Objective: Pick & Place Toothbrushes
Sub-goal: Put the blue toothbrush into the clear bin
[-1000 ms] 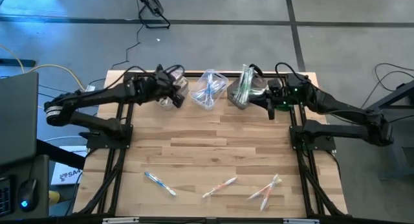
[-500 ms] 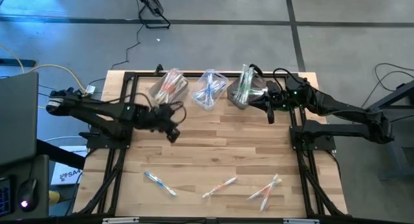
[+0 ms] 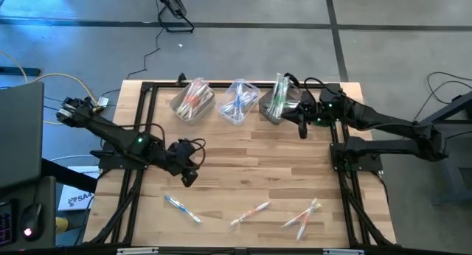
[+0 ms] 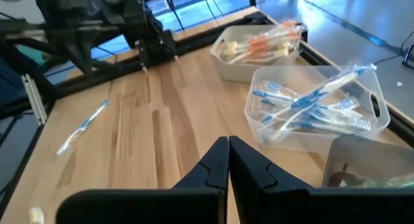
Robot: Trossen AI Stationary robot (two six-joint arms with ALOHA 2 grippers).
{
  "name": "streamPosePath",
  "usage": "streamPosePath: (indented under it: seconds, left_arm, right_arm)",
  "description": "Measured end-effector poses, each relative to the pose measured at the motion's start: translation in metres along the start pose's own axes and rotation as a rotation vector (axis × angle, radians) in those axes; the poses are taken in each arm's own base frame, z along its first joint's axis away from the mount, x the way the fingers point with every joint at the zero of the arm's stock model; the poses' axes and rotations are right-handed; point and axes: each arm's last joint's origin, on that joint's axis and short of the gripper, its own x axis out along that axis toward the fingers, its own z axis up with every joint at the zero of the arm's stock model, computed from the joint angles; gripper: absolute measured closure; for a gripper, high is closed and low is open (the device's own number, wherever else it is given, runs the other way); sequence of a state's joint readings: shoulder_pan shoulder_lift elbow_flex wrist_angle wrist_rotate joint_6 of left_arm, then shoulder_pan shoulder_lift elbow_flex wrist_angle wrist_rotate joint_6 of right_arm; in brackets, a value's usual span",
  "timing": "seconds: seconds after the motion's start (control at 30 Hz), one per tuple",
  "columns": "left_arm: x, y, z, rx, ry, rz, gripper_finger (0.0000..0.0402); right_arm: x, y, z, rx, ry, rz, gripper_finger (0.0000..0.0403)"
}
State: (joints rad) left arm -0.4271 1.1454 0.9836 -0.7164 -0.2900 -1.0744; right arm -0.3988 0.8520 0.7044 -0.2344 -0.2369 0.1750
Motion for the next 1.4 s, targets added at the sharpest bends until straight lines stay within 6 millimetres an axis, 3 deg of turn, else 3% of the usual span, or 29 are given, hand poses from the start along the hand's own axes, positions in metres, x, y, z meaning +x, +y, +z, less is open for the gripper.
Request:
streamPosePath:
  seconds: [0.13, 0.23, 0.47, 0.73, 1.1, 1.23, 1.4]
  left_arm:
    - [0.000, -0.003, 0.001, 0.133, 0.012, -0.039, 0.0401]
    - [0.011, -0.009, -0.001, 0.272, 0.038, -0.065, 0.0401]
    - [0.044, -0.023, -0.021, 0.465, 0.234, 0.056, 0.0401]
    - [0.059, -0.051, -0.029, 0.781, 0.369, 0.148, 0.0401]
    - [0.070, -0.062, -0.069, 0.905, 0.554, 0.074, 0.0399]
    - [0.075, -0.063, -0.082, 1.016, 0.615, 0.047, 0.0372]
    - [0.086, -0.065, -0.092, 1.058, 0.664, 0.020, 0.0307]
  right_arm:
    - [0.008, -0.002, -0.003, -0.016, 0.034, -0.005, 0.0399]
    - [0.014, -0.004, -0.005, -0.012, 0.057, -0.009, 0.0399]
    - [0.020, -0.006, -0.008, -0.005, 0.087, -0.016, 0.0399]
    - [0.021, -0.007, -0.008, -0.003, 0.088, -0.026, 0.0399]
    - [0.021, -0.007, -0.008, -0.002, 0.086, -0.044, 0.0399]
    - [0.021, -0.007, -0.008, -0.002, 0.086, -0.044, 0.0399]
    - [0.021, -0.007, -0.008, -0.002, 0.086, -0.044, 0.0399]
